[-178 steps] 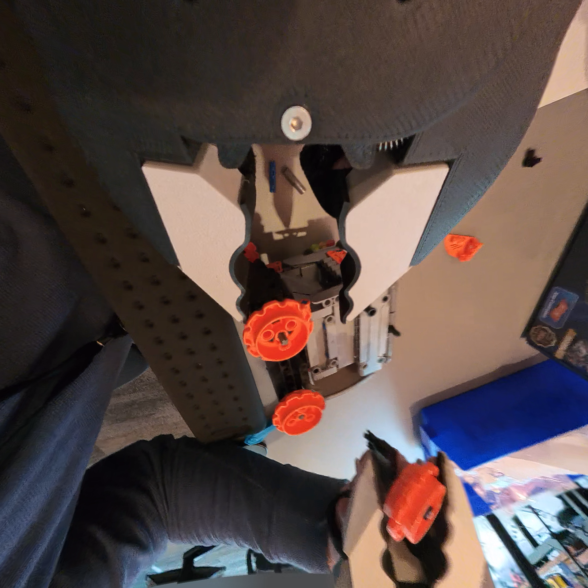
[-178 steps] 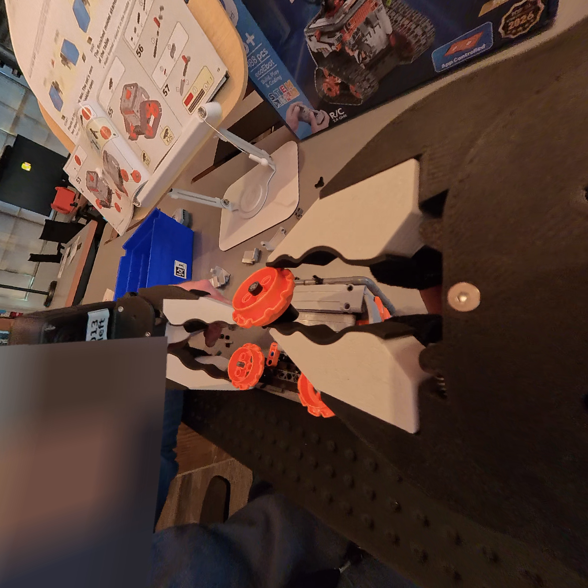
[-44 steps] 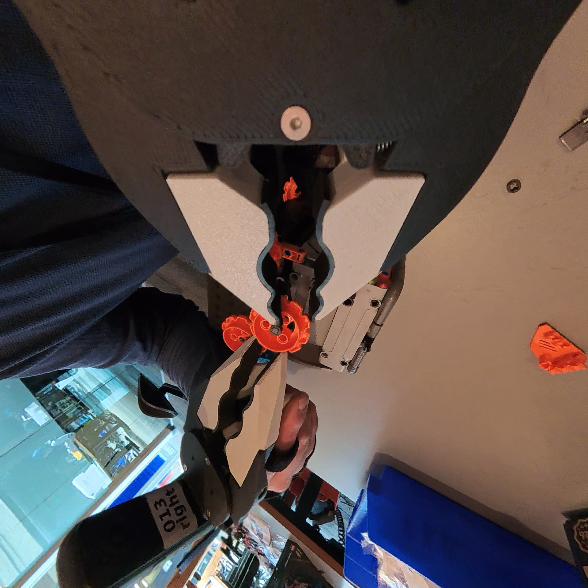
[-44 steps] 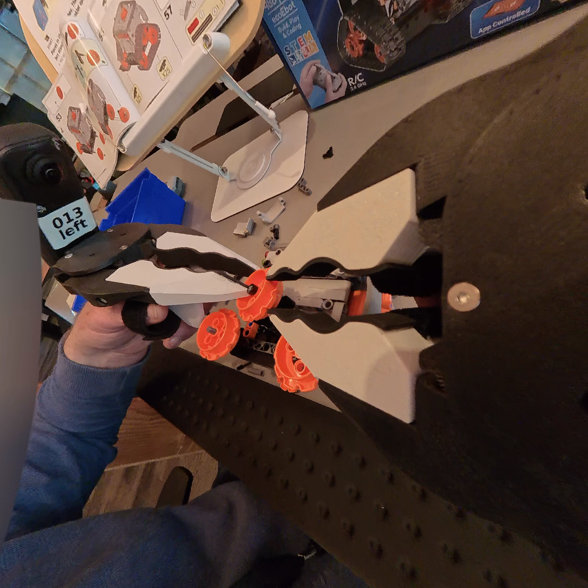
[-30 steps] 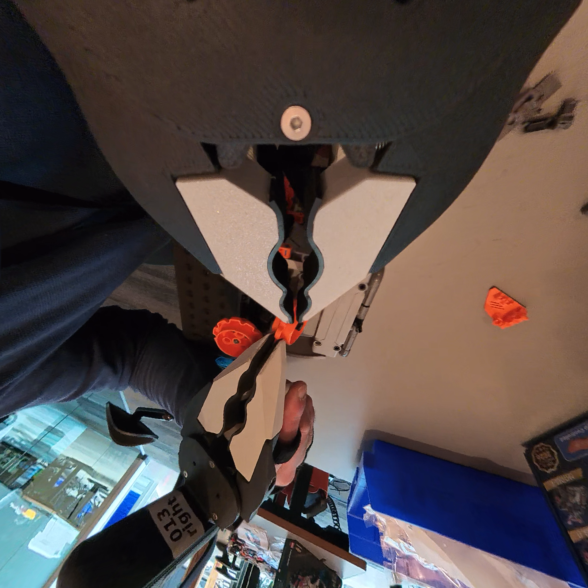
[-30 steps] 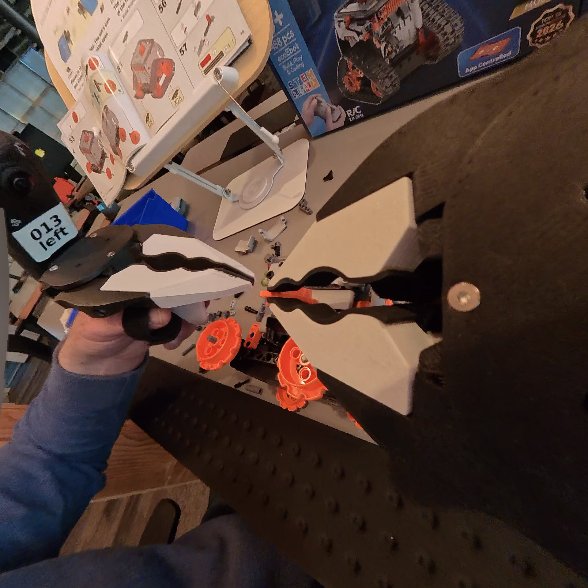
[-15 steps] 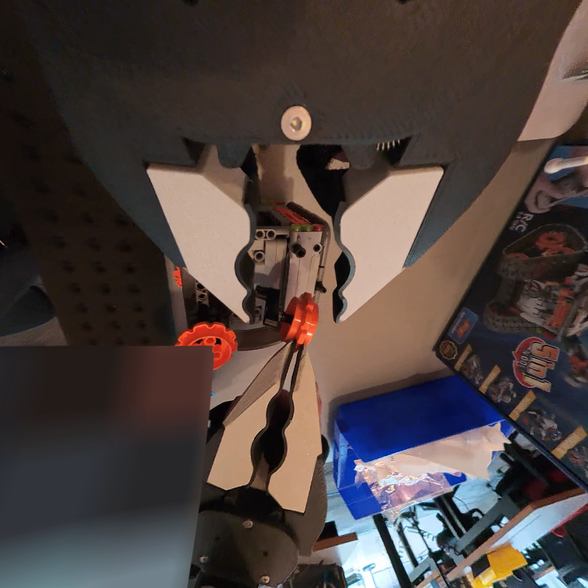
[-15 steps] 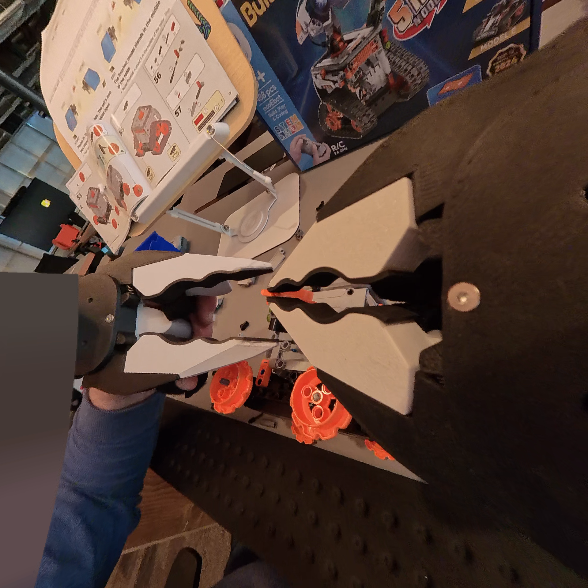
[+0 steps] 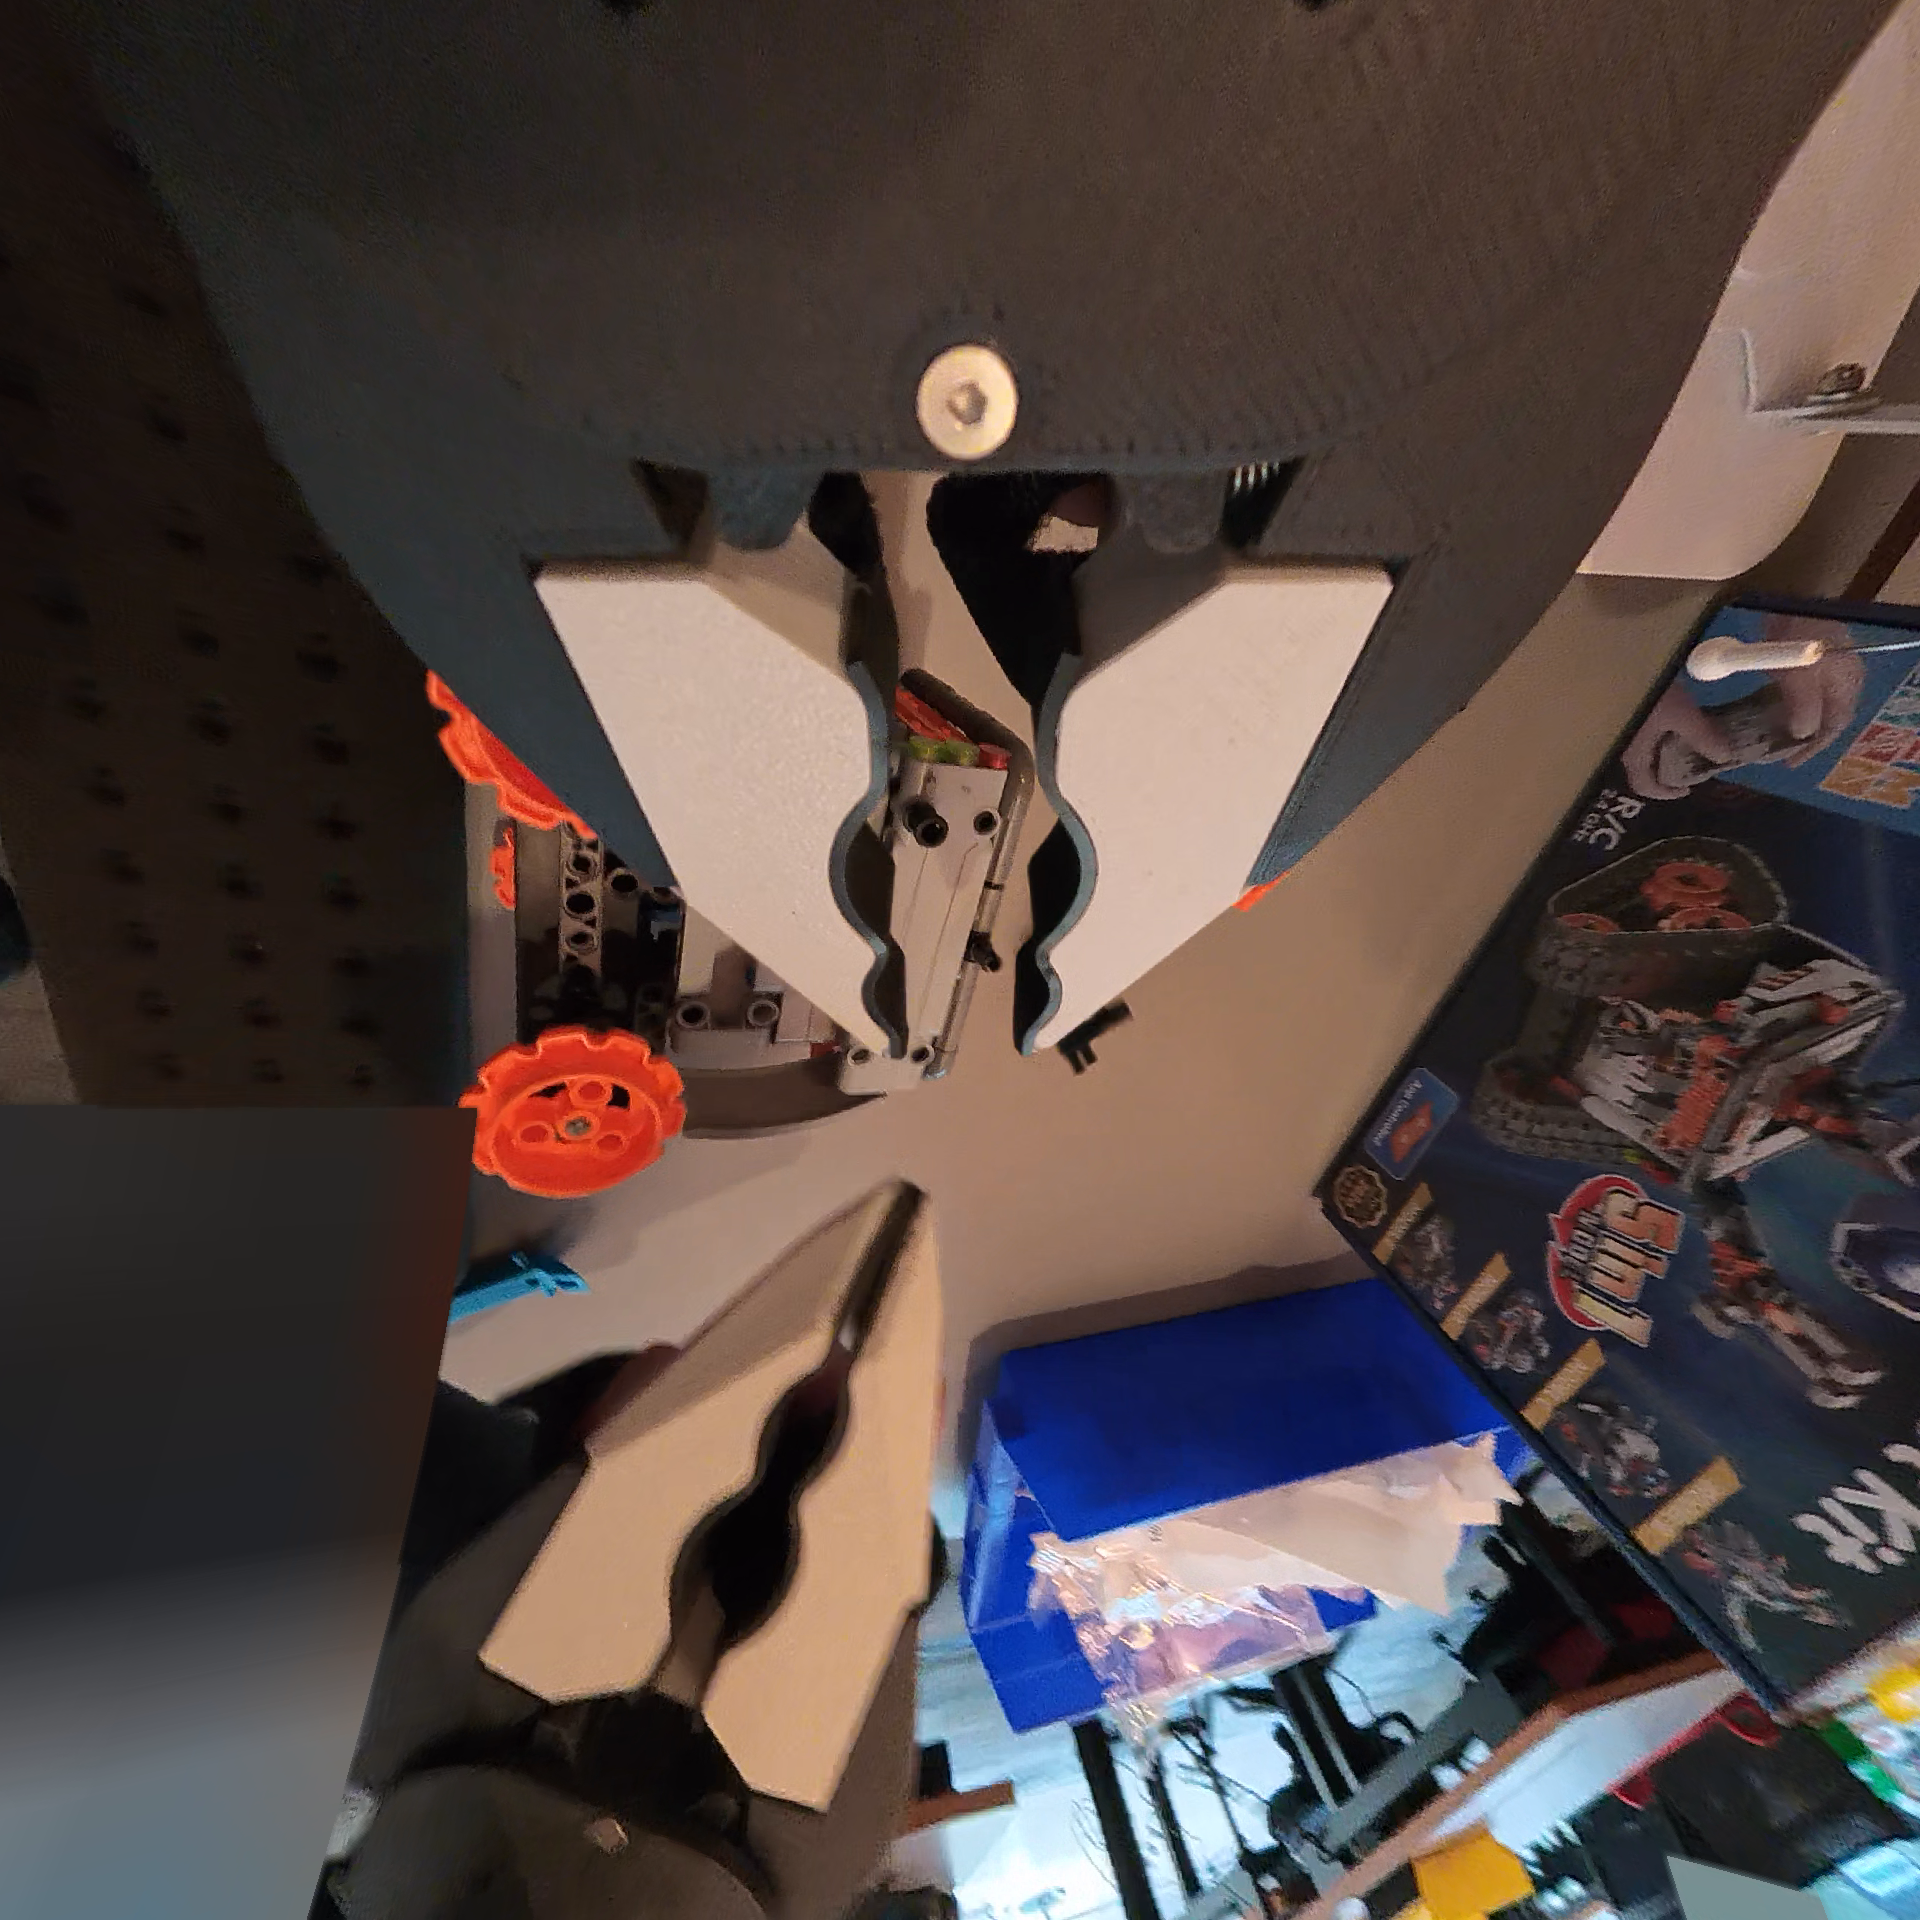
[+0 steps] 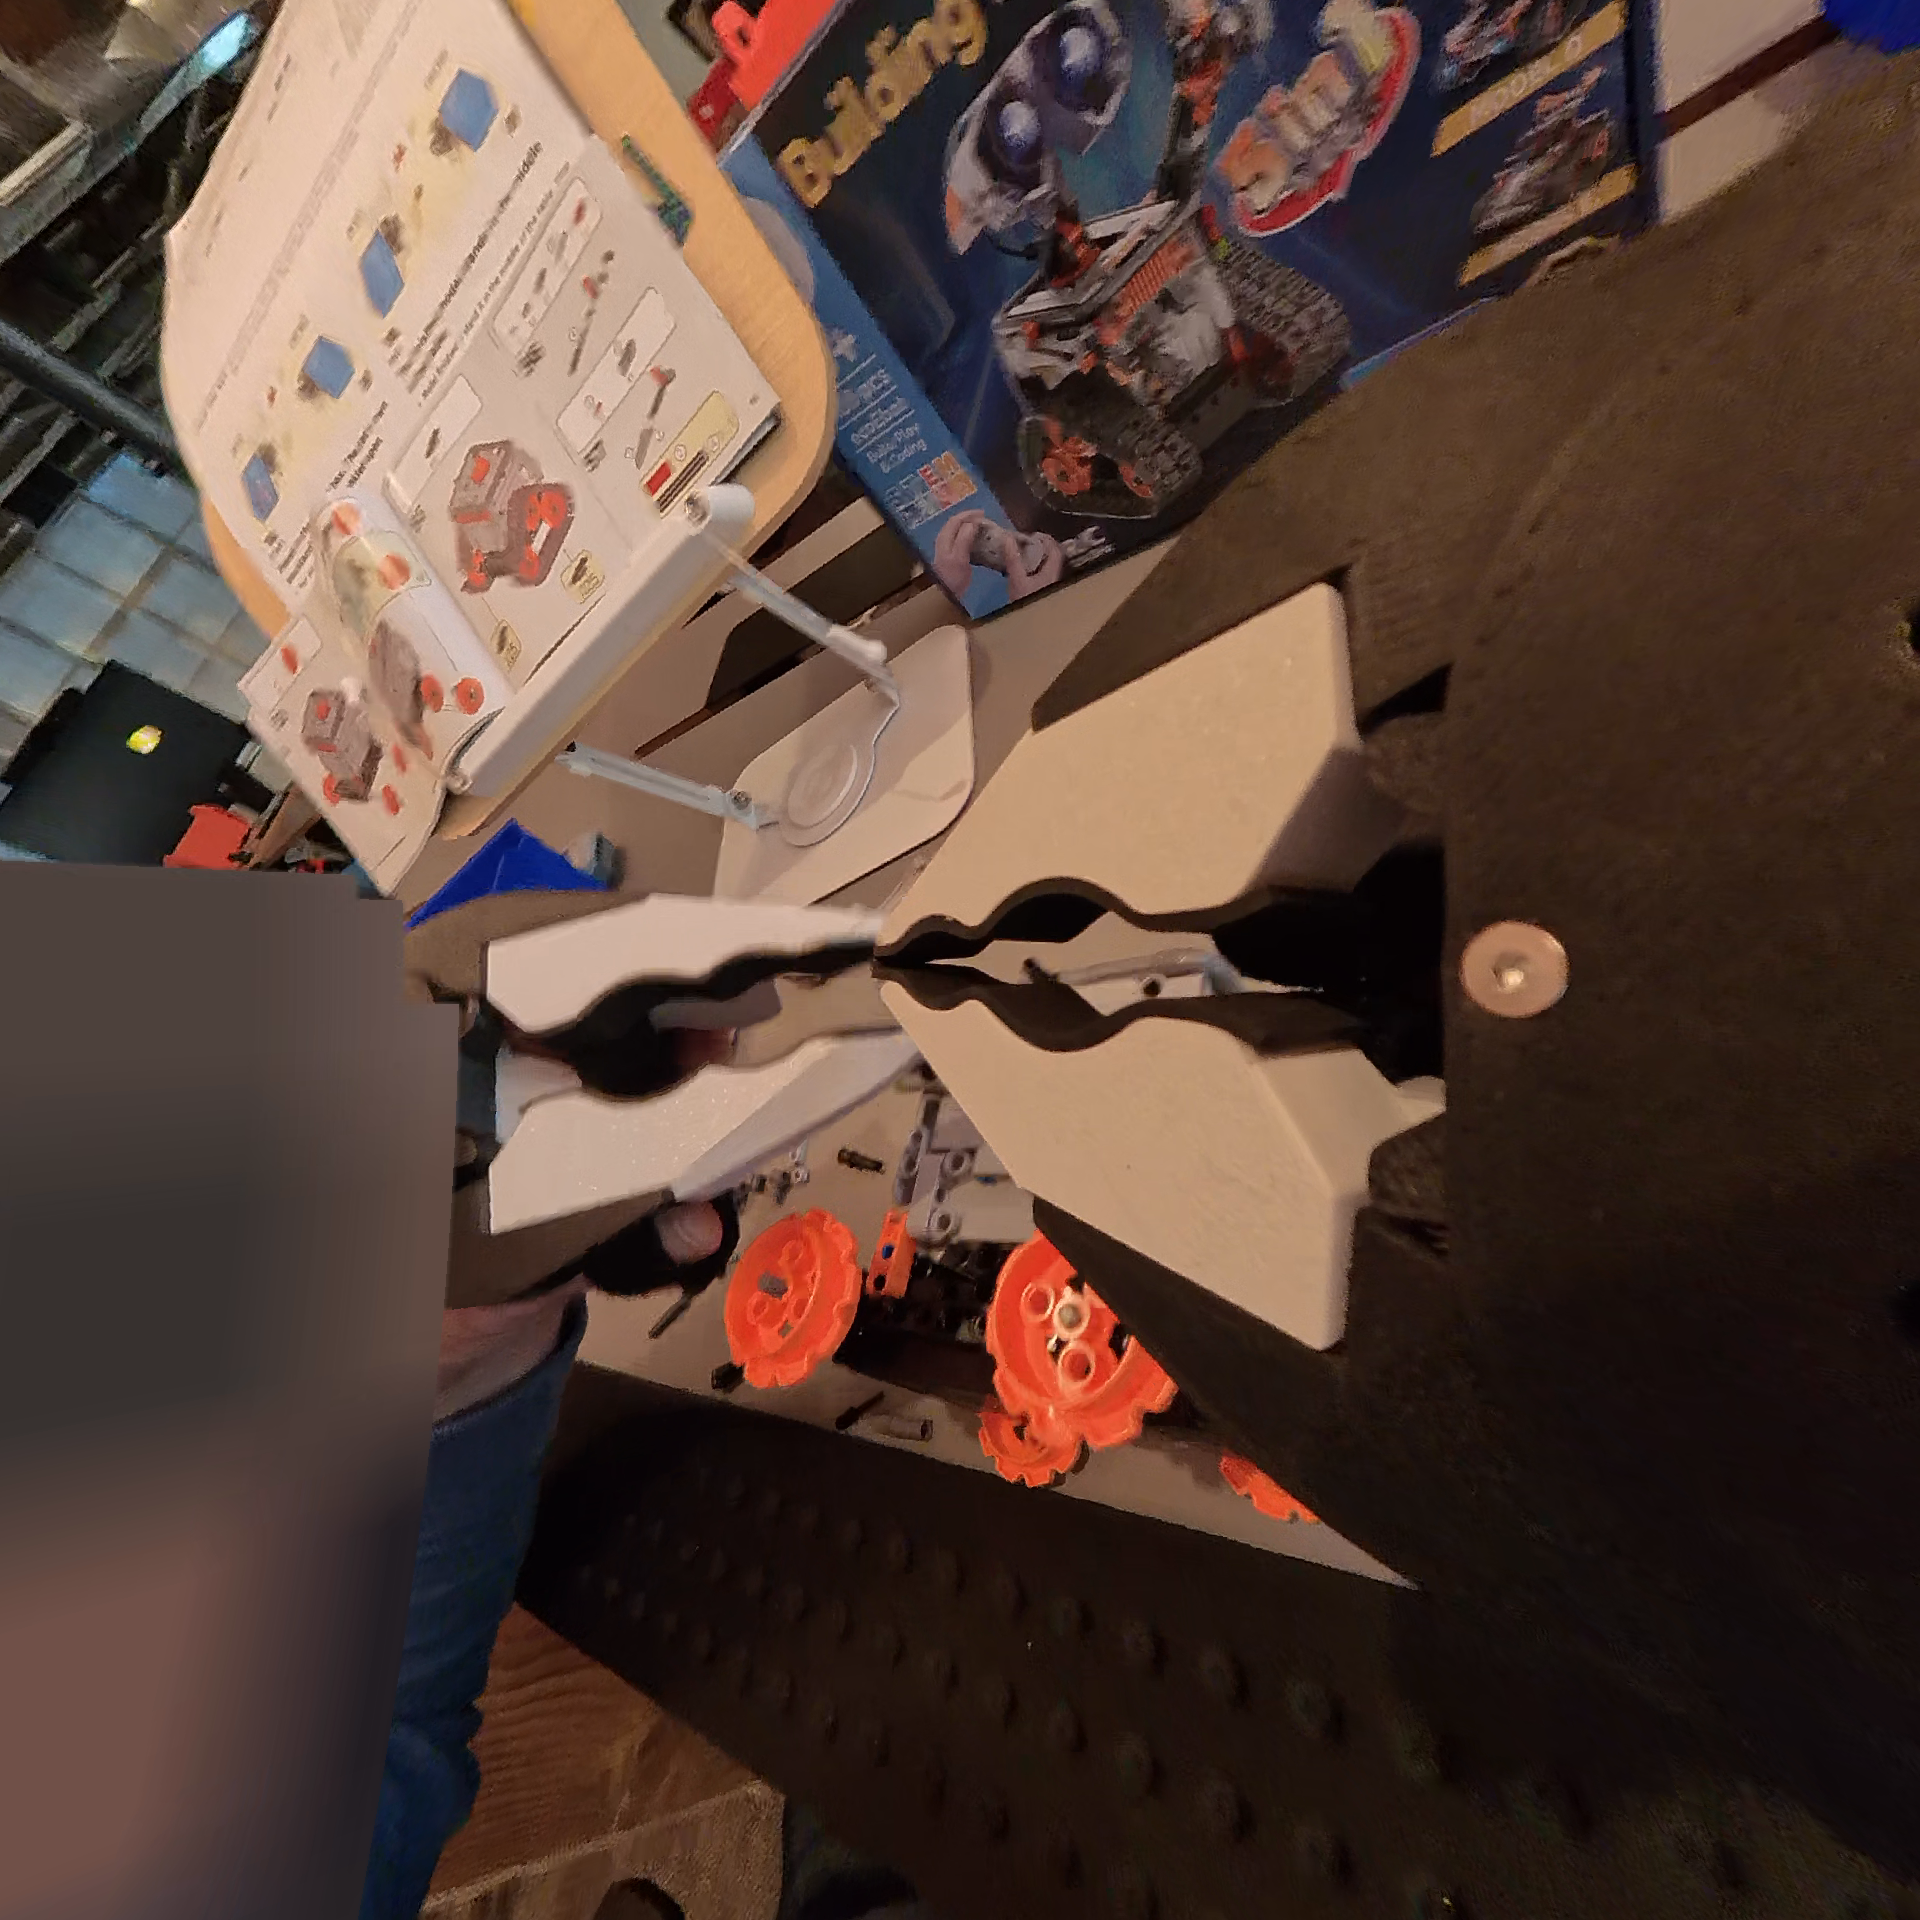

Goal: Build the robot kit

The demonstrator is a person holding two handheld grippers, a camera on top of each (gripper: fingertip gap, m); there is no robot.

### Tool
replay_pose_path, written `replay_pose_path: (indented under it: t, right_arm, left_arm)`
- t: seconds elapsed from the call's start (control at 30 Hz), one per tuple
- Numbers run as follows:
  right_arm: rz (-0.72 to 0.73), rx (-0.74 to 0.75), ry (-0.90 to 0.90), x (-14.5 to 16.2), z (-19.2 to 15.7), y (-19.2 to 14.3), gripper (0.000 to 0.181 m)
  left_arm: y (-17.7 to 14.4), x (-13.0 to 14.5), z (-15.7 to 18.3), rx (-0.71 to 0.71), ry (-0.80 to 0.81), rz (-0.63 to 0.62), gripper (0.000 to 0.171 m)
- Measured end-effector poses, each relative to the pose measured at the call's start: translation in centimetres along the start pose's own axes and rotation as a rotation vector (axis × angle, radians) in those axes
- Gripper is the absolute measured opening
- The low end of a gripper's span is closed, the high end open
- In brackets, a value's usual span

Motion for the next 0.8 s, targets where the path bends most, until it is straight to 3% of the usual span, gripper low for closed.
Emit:
replay_pose_path:
  t: [0.13, 0.23, 0.4, 0.47, 0.53, 0.67, 0.8]
  right_arm:
    - [-0.043, 0.084, 0.077, 0.7, 2.0, -1.6, 0.0]
    - [-0.183, 0.177, 0.166, 2.4, 4.2, -2.4, 0.023]
    - [-0.447, 0.3, 0.274, 7.1, 7.5, -2.0, 0.039]
    - [-0.563, 0.329, 0.277, 9.1, 8.5, -1.4, 0.035]
    - [-0.653, 0.321, 0.253, 10.8, 9.1, -0.9, 0.028]
    - [-0.751, 0.271, 0.29, 14.1, 9.9, -0.6, 0.032]
    - [-0.837, 0.21, 0.185, 16.8, 9.6, -0.5, 0.03]
  left_arm:
    - [0.3, 1.0, -0.5, 0.041, 0.021, -0.081, 0.018]
    - [0.6, 1.7, -2.0, -0.004, 0.02, -0.091, 0.018]
    - [1.2, 3.2, -4.8, -0.007, -0.042, -0.089, 0.02]
    - [1.6, 3.7, -5.5, -0.01, -0.066, -0.085, 0.019]
    - [2.2, 4.3, -6.1, -0.019, -0.066, -0.097, 0.02]
    - [3.1, 5.1, -6.8, -0.013, -0.079, -0.106, 0.021]
    - [4.0, 5.6, -7.4, 0.003, -0.07, -0.102, 0.022]
Point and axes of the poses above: each gripper's, where its closed fingertips meet, y out along the fingers, x out of its underside, z = x × y across the jaws, the point moved 8 cm from there along -y, back along the fingers, and after that the axes turned 4 degrees about -x, right-handed, at the moved point
